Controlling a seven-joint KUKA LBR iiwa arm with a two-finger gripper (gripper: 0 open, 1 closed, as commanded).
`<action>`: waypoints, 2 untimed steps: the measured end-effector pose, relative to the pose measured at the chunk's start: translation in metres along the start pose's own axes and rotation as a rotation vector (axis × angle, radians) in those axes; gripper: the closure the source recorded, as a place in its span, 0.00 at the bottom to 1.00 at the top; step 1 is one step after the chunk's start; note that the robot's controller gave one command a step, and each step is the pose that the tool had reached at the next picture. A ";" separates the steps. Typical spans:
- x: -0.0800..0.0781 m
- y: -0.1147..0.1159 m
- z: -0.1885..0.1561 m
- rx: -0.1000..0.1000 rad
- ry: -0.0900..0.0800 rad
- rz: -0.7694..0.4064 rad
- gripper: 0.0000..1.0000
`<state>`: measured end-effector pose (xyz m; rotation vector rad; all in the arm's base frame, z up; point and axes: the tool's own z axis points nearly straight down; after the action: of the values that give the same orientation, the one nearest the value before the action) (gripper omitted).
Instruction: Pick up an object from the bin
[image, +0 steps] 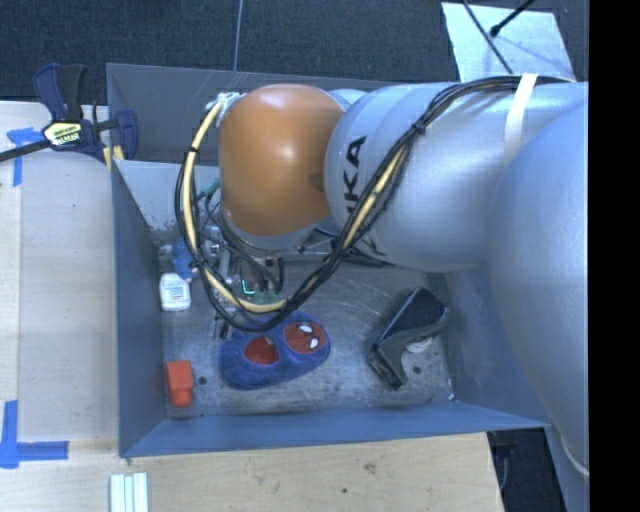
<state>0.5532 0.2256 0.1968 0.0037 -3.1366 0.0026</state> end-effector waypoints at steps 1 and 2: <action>0.023 -0.076 0.065 0.002 -0.001 -0.177 0.00; 0.042 -0.095 0.127 -0.003 -0.004 -0.020 0.00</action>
Offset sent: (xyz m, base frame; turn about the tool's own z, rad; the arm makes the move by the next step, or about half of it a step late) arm -0.0227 -0.0728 -0.0622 -0.1811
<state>0.5111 0.1306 0.0703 0.0350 -3.1401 -0.0020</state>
